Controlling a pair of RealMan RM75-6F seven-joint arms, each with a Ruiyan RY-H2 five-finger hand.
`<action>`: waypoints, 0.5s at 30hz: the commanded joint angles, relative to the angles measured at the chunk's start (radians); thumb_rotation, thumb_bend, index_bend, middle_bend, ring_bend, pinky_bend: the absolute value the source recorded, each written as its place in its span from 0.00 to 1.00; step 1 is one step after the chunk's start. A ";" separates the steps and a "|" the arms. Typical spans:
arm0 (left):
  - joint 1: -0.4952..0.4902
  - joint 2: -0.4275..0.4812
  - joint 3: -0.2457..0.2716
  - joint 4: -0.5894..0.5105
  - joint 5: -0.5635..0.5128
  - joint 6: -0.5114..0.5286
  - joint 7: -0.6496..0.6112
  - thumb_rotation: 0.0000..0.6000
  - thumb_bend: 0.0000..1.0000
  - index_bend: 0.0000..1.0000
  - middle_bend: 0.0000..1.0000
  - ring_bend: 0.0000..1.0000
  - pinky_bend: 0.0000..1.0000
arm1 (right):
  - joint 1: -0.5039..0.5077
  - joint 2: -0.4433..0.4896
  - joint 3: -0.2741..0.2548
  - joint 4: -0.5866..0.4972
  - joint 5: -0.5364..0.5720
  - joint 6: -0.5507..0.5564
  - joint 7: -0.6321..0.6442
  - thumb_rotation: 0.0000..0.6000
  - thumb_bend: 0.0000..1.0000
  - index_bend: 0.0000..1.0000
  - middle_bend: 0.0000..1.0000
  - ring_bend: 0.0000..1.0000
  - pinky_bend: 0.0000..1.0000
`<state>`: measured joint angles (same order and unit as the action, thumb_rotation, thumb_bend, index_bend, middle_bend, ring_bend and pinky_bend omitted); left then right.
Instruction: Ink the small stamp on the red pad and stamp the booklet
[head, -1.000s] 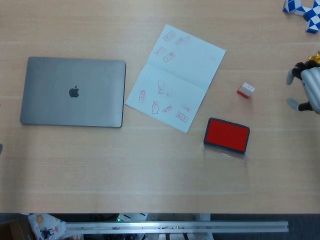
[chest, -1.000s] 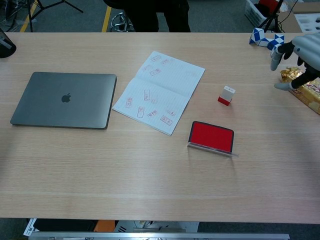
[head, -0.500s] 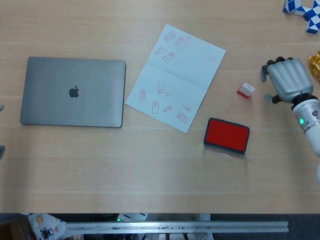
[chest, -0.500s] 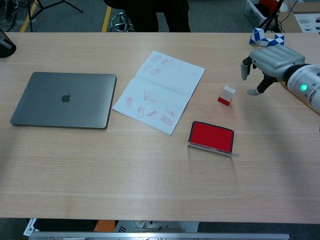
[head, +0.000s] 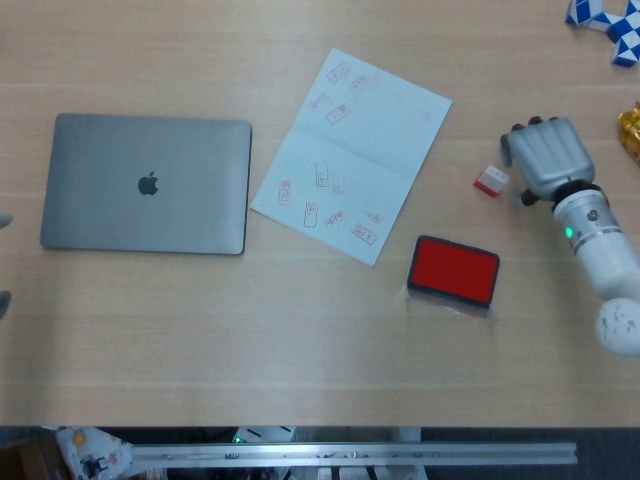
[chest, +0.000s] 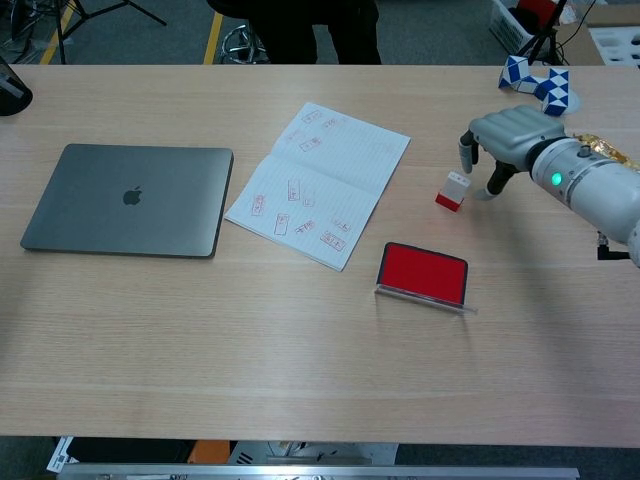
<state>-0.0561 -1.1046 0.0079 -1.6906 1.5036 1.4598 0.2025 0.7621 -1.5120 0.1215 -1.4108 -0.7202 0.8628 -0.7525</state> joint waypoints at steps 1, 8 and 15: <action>-0.001 -0.001 0.000 0.002 -0.003 -0.003 0.000 1.00 0.20 0.21 0.24 0.25 0.15 | 0.011 -0.012 -0.009 0.012 0.013 -0.005 -0.007 1.00 0.16 0.49 0.40 0.30 0.40; -0.001 0.000 0.001 0.004 -0.004 -0.004 0.000 1.00 0.20 0.21 0.24 0.25 0.15 | 0.038 -0.037 -0.030 0.029 0.020 -0.010 -0.017 1.00 0.16 0.49 0.40 0.29 0.40; 0.003 0.003 0.003 0.004 -0.002 0.003 -0.008 1.00 0.20 0.21 0.24 0.25 0.15 | 0.055 -0.045 -0.037 0.021 0.008 -0.011 -0.001 1.00 0.16 0.49 0.40 0.29 0.40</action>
<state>-0.0533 -1.1017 0.0103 -1.6869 1.5014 1.4626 0.1944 0.8164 -1.5565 0.0851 -1.3887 -0.7109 0.8516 -0.7538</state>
